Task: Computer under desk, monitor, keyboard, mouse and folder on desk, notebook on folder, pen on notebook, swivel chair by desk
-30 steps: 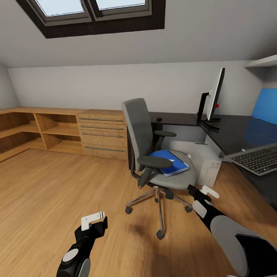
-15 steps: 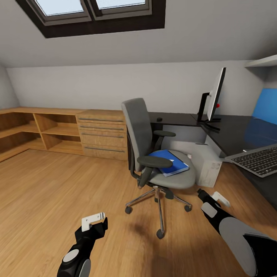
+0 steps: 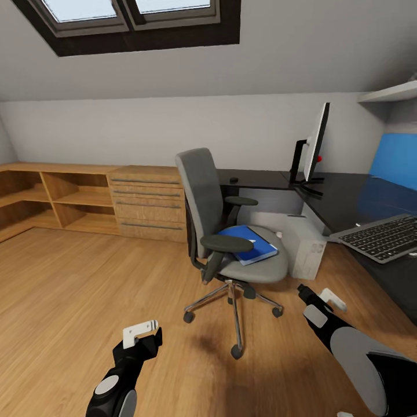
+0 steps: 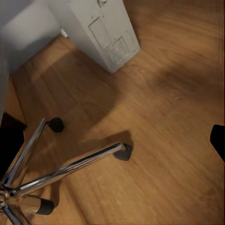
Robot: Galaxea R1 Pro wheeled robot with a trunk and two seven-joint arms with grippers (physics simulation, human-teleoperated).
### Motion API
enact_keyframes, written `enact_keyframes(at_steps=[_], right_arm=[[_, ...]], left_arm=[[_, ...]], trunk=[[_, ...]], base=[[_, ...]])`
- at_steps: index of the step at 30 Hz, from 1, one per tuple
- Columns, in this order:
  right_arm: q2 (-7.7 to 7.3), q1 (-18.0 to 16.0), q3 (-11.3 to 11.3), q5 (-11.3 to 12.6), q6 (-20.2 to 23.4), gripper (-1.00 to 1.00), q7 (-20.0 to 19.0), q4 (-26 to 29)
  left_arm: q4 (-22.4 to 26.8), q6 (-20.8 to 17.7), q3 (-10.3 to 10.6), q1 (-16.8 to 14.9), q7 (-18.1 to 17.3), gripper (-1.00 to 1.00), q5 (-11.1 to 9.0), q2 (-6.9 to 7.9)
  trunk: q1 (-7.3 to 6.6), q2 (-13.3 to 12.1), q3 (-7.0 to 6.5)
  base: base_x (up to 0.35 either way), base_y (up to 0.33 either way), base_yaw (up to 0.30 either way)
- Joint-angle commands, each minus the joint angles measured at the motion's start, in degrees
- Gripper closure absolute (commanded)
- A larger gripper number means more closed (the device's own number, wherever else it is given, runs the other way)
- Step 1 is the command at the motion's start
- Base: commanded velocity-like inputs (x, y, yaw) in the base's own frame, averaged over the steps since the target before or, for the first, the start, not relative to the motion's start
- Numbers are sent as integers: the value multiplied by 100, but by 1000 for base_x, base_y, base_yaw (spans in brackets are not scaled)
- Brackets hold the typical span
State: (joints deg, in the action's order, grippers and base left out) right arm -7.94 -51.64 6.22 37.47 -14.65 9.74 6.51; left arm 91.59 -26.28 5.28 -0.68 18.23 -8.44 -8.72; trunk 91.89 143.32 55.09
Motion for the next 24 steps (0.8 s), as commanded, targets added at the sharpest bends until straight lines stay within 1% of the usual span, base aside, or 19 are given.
enact_keyframes(at_steps=[1, 6, 13, 24], right_arm=[[-5, -4, 46, -21, -11, -100, 2, 0], [-30, -4, 49, -21, -11, -100, 2, 0], [-39, -4, 54, -21, -11, -100, 2, 0], [-41, -4, 55, -16, -10, -100, 2, 0]], left_arm=[[8, -17, 8, -3, 52, -100, -61, 2], [8, -17, 8, -3, 50, -100, -61, 2], [8, -23, 8, -3, 46, -100, -65, 2], [8, -18, 8, -4, 34, -100, -66, 2]], trunk=[[-1, 3, 5], [-1, 3, 2], [-1, 3, 1], [-1, 3, 1]], base=[[0, 0, -236], [0, 0, -191], [5, 5, -41], [160, 149, -4]])
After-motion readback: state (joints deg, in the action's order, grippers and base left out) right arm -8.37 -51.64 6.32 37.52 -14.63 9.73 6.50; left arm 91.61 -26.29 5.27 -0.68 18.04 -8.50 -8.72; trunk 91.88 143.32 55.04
